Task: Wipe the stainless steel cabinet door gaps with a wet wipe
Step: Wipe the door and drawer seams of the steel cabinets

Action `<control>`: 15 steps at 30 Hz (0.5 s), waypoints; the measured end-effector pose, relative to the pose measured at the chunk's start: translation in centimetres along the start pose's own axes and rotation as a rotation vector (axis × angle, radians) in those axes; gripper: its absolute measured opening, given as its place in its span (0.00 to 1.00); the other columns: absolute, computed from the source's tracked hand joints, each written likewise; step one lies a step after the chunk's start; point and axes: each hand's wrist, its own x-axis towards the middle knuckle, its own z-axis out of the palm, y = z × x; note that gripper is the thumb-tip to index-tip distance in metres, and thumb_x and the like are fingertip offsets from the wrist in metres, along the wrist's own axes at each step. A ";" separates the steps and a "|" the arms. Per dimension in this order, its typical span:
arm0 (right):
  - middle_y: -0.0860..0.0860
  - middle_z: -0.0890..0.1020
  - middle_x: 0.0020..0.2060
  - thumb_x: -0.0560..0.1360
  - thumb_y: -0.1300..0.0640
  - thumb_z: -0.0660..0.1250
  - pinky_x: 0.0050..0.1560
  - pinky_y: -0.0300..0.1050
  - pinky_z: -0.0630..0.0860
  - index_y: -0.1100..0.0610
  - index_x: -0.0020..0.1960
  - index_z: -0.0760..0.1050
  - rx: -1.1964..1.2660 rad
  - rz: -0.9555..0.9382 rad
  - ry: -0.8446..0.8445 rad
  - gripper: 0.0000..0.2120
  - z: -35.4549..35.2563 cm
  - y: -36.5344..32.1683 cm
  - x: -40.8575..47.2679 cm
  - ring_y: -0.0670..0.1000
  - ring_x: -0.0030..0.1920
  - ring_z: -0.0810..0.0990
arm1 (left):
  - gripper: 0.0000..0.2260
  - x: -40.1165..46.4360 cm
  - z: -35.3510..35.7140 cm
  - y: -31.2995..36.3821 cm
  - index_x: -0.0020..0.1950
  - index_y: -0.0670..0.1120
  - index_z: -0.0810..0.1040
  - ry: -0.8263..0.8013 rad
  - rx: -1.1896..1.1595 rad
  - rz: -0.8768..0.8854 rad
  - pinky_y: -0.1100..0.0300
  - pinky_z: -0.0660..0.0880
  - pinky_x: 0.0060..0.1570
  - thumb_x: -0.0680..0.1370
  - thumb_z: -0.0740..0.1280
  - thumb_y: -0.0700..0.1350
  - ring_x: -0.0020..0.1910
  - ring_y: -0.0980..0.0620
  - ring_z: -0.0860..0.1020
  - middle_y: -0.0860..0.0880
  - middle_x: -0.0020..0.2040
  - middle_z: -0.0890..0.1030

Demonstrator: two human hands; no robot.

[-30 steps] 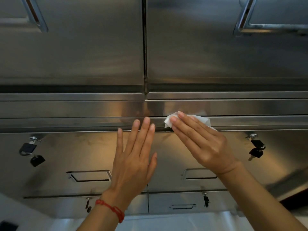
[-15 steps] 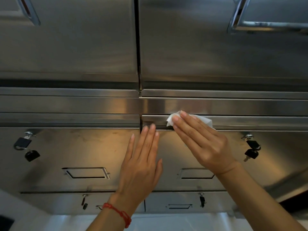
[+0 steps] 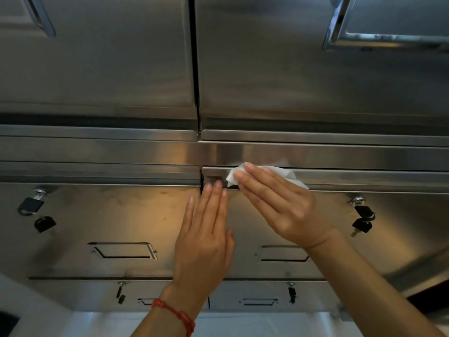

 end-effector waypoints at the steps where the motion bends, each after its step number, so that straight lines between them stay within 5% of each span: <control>1: 0.60 0.78 0.59 0.70 0.69 0.71 0.55 0.51 0.78 0.68 0.56 0.79 0.002 0.004 -0.005 0.15 -0.2 0.2 -0.2 0.59 0.62 0.76 | 0.24 0.0 0.0 0.0 0.69 0.35 0.66 0.001 0.005 0.002 0.45 0.61 0.69 0.75 0.56 0.43 0.71 0.41 0.64 0.39 0.71 0.66; 15: 0.60 0.78 0.59 0.72 0.69 0.68 0.56 0.51 0.78 0.68 0.57 0.78 -0.016 0.005 -0.018 0.13 -1.1 0.8 -0.9 0.59 0.62 0.76 | 0.25 0.0 -0.2 0.1 0.69 0.35 0.67 -0.011 0.043 0.003 0.41 0.61 0.67 0.73 0.59 0.42 0.70 0.40 0.64 0.38 0.71 0.65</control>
